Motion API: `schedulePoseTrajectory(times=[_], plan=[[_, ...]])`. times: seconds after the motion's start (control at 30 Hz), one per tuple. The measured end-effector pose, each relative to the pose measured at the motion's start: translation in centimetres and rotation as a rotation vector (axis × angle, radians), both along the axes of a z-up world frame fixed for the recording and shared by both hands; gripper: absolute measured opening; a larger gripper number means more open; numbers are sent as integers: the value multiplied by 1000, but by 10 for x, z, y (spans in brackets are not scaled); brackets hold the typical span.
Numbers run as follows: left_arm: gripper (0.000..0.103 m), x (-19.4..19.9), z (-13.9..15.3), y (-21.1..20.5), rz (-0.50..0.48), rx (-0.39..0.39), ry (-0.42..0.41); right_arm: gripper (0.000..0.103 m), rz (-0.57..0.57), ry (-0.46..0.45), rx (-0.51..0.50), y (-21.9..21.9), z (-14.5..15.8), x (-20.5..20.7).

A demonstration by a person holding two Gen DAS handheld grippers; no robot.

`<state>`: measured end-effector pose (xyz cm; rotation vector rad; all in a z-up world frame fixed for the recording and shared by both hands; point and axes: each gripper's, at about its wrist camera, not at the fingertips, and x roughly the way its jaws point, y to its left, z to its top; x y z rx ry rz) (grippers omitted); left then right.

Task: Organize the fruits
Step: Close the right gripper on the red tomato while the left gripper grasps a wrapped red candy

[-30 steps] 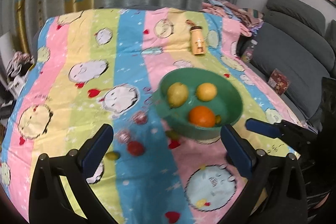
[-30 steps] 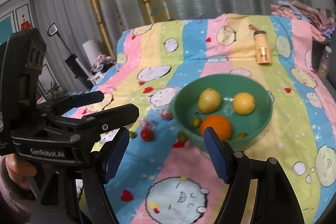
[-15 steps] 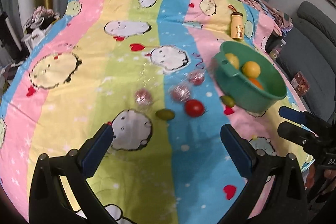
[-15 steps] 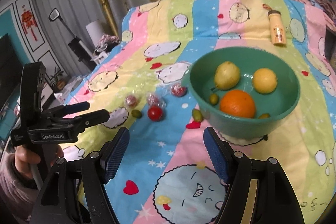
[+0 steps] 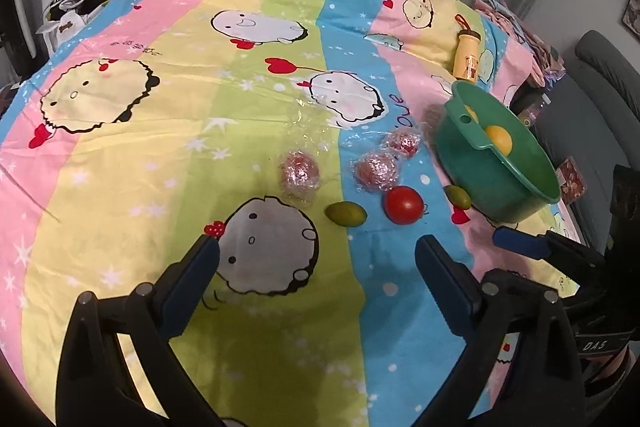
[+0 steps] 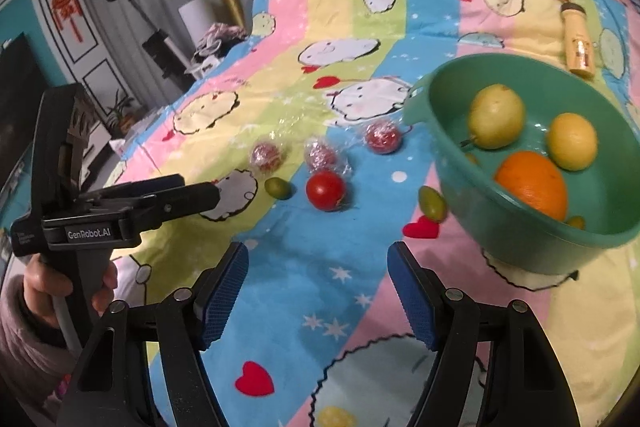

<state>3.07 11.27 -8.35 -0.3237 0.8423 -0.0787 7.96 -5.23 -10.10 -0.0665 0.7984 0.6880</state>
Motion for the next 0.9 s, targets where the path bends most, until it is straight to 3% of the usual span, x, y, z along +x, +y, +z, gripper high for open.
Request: schedulePoseTrajectory(times=[0.23,0.3,0.53,0.6,0.67,0.73,0.9], plan=[[87,29,-2,13,54,-13,-8,73,3,-5,-23,14,-8,16],[77,41,-4,13,50,2,-3,72,5,-6,-27,20,-9,21],[62,66,-13,6,39,57,27,63,1,-18,-73,40,-15,38],[48,69,-17,5,37,76,37,61,-2,-19,-91,45,-18,43],[41,70,-21,5,45,102,53,57,3,-11,-96,49,-21,49],[41,69,-24,7,43,105,52,56,3,-7,-103,53,-23,52],[28,68,-25,13,43,81,45,51,5,-8,-109,57,-27,58]])
